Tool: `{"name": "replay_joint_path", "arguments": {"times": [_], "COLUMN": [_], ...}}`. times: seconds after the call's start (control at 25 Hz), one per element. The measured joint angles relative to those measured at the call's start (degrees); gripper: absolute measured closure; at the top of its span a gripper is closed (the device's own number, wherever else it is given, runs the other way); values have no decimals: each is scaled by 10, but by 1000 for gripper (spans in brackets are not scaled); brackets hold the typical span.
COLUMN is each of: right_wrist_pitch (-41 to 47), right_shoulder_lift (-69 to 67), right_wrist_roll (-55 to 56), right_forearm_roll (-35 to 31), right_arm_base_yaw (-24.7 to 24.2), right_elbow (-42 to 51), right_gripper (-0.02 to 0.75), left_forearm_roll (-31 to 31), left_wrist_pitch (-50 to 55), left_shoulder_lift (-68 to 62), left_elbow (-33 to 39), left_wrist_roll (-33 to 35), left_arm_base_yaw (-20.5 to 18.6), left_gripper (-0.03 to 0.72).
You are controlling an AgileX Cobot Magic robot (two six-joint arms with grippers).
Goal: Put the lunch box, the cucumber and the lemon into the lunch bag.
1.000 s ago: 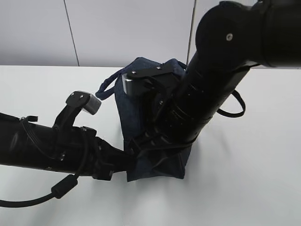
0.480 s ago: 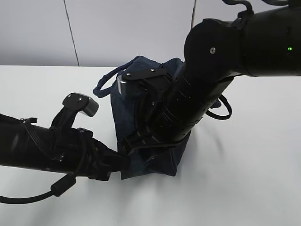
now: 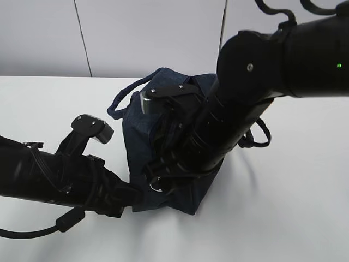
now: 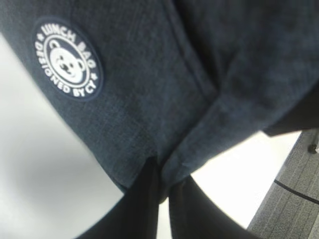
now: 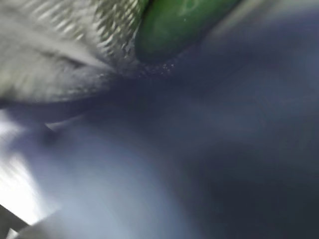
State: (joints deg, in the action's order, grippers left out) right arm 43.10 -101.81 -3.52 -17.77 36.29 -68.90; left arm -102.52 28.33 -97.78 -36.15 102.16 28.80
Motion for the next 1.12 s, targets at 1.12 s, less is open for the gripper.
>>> {"name": "replay_joint_path", "arguments": {"times": [1.12], "right_wrist_pitch": [-282], "right_shoulder_lift": [137], "right_wrist_roll": [-438], "right_forearm_roll": [-518], "right_arm_base_yaw": [47], "right_elbow": [262], "right_gripper": [484], "left_forearm_roll": [1], "left_wrist_pitch": [11], "left_shoulder_lift": [0], "left_elbow": [2], "left_wrist_roll": [0], "left_arm_base_yaw": [0], "left_gripper": [695]}}
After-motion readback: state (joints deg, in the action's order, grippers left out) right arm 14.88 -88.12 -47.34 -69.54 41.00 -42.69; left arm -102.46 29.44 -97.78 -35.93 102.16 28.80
